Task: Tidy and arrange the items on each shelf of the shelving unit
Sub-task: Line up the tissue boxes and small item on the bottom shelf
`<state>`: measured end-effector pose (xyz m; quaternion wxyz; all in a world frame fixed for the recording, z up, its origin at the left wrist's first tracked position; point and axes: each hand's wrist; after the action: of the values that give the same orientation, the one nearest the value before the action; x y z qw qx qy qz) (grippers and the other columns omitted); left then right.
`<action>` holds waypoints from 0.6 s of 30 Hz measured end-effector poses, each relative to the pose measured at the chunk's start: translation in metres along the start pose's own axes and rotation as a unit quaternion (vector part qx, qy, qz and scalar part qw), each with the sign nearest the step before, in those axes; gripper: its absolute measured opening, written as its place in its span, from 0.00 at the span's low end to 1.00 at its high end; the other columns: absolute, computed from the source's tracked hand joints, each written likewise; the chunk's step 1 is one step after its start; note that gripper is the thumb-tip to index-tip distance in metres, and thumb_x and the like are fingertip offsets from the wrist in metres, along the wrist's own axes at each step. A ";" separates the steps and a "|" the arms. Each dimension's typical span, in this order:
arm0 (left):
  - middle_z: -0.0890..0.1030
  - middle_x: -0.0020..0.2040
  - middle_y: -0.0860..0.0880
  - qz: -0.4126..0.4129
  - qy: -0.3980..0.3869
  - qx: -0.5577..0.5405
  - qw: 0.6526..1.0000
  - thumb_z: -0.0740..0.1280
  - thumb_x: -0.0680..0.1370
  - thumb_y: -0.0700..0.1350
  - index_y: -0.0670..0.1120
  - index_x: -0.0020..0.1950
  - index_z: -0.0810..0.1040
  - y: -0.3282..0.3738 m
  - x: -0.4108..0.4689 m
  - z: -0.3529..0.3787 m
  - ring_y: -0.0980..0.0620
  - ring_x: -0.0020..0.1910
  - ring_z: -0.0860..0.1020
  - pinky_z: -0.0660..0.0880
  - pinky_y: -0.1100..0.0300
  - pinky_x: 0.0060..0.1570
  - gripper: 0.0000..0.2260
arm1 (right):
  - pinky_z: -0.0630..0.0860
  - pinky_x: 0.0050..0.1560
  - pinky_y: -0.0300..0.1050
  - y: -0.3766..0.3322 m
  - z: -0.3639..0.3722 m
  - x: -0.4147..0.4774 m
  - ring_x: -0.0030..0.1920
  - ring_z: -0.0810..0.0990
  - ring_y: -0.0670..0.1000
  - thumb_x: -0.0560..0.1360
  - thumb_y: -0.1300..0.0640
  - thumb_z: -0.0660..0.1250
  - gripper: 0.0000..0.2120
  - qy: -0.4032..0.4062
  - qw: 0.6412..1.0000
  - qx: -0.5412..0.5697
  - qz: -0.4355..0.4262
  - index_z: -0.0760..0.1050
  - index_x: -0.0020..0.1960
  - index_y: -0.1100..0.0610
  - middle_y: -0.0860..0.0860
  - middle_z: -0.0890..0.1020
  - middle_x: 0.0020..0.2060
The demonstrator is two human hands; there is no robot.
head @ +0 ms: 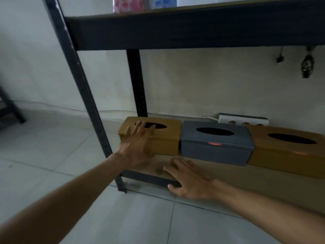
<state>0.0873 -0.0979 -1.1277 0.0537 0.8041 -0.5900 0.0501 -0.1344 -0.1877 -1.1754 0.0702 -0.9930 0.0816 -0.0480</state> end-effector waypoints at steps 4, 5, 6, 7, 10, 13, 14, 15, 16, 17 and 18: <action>0.43 0.82 0.47 -0.021 -0.031 0.035 0.999 0.67 0.74 0.65 0.62 0.79 0.35 -0.003 0.014 0.012 0.43 0.80 0.42 0.42 0.34 0.73 0.47 | 0.64 0.62 0.48 0.001 0.011 0.013 0.62 0.65 0.52 0.78 0.42 0.61 0.23 0.003 1.000 -0.019 -0.005 0.65 0.70 0.49 0.50 0.67 0.61; 0.44 0.82 0.48 -0.018 -0.026 0.042 0.999 0.66 0.76 0.65 0.62 0.79 0.36 -0.003 0.018 0.014 0.43 0.80 0.42 0.42 0.33 0.72 0.45 | 0.64 0.63 0.46 0.003 0.010 0.014 0.62 0.65 0.50 0.79 0.42 0.61 0.23 0.005 1.000 -0.017 -0.007 0.65 0.71 0.48 0.50 0.67 0.61; 0.44 0.82 0.49 -0.013 -0.017 0.046 0.999 0.65 0.77 0.64 0.62 0.79 0.36 -0.005 0.022 0.017 0.43 0.80 0.42 0.42 0.32 0.72 0.43 | 0.63 0.63 0.44 0.005 0.010 0.014 0.62 0.65 0.50 0.79 0.41 0.60 0.24 0.004 1.000 -0.017 -0.009 0.64 0.71 0.48 0.49 0.67 0.61; 0.45 0.82 0.49 -0.006 -0.006 0.047 0.999 0.64 0.78 0.63 0.62 0.79 0.37 -0.007 0.026 0.020 0.43 0.80 0.42 0.43 0.32 0.72 0.41 | 0.62 0.63 0.42 0.007 0.009 0.014 0.62 0.64 0.49 0.79 0.40 0.60 0.24 0.000 1.000 -0.017 -0.010 0.64 0.72 0.47 0.49 0.67 0.61; 0.49 0.82 0.50 0.015 0.022 0.045 0.999 0.62 0.79 0.62 0.62 0.80 0.41 -0.014 0.041 0.026 0.44 0.80 0.45 0.44 0.31 0.72 0.37 | 0.61 0.63 0.41 0.012 0.009 0.013 0.62 0.65 0.49 0.79 0.38 0.59 0.26 -0.008 1.000 -0.018 -0.008 0.62 0.74 0.45 0.48 0.66 0.63; 0.49 0.82 0.50 0.016 0.020 0.041 0.999 0.63 0.79 0.62 0.62 0.80 0.42 -0.016 0.059 0.029 0.44 0.80 0.45 0.44 0.31 0.72 0.37 | 0.62 0.65 0.44 0.015 0.010 0.013 0.62 0.65 0.50 0.79 0.37 0.58 0.26 -0.014 1.000 -0.024 -0.007 0.62 0.74 0.45 0.49 0.66 0.64; 0.49 0.82 0.50 0.016 0.017 0.039 0.999 0.63 0.79 0.62 0.62 0.80 0.42 -0.016 0.065 0.029 0.44 0.80 0.45 0.43 0.32 0.72 0.37 | 0.63 0.65 0.44 0.016 0.011 0.014 0.62 0.65 0.50 0.79 0.37 0.57 0.26 -0.012 1.000 -0.027 -0.007 0.62 0.74 0.45 0.50 0.67 0.64; 0.49 0.82 0.50 0.016 0.017 0.039 0.999 0.63 0.79 0.62 0.62 0.80 0.43 -0.017 0.071 0.029 0.44 0.80 0.45 0.43 0.32 0.72 0.37 | 0.63 0.65 0.45 0.017 0.013 0.014 0.62 0.66 0.51 0.79 0.37 0.57 0.27 -0.010 1.000 -0.028 -0.006 0.63 0.74 0.45 0.51 0.67 0.64; 0.49 0.82 0.50 0.018 0.020 0.039 0.999 0.63 0.79 0.62 0.62 0.80 0.43 -0.018 0.076 0.030 0.44 0.80 0.45 0.43 0.32 0.72 0.37 | 0.64 0.65 0.47 0.018 0.016 0.014 0.61 0.67 0.52 0.78 0.36 0.57 0.27 -0.009 1.000 -0.028 -0.003 0.63 0.73 0.46 0.51 0.68 0.64; 0.50 0.82 0.49 0.020 0.023 0.040 0.999 0.63 0.79 0.62 0.62 0.80 0.43 -0.019 0.081 0.031 0.44 0.80 0.46 0.44 0.32 0.72 0.37 | 0.65 0.65 0.48 0.018 0.018 0.014 0.61 0.67 0.52 0.78 0.36 0.57 0.27 -0.007 1.000 -0.027 0.001 0.64 0.73 0.45 0.52 0.69 0.63; 0.50 0.82 0.49 0.023 0.027 0.041 0.999 0.63 0.79 0.62 0.62 0.80 0.43 -0.020 0.086 0.032 0.44 0.80 0.46 0.44 0.31 0.72 0.37 | 0.66 0.64 0.49 0.018 0.020 0.014 0.60 0.67 0.52 0.78 0.36 0.57 0.26 -0.004 1.000 -0.026 0.004 0.64 0.73 0.46 0.52 0.69 0.62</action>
<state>0.1322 -0.1773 -1.1474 0.0352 0.7899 -0.6045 0.0969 -0.1213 -0.2052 -1.1961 0.0450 -0.9944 0.0863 -0.0417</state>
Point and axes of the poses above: each hand's wrist, its own x-axis towards the middle knuckle, its own z-axis out of the palm, y = z × x
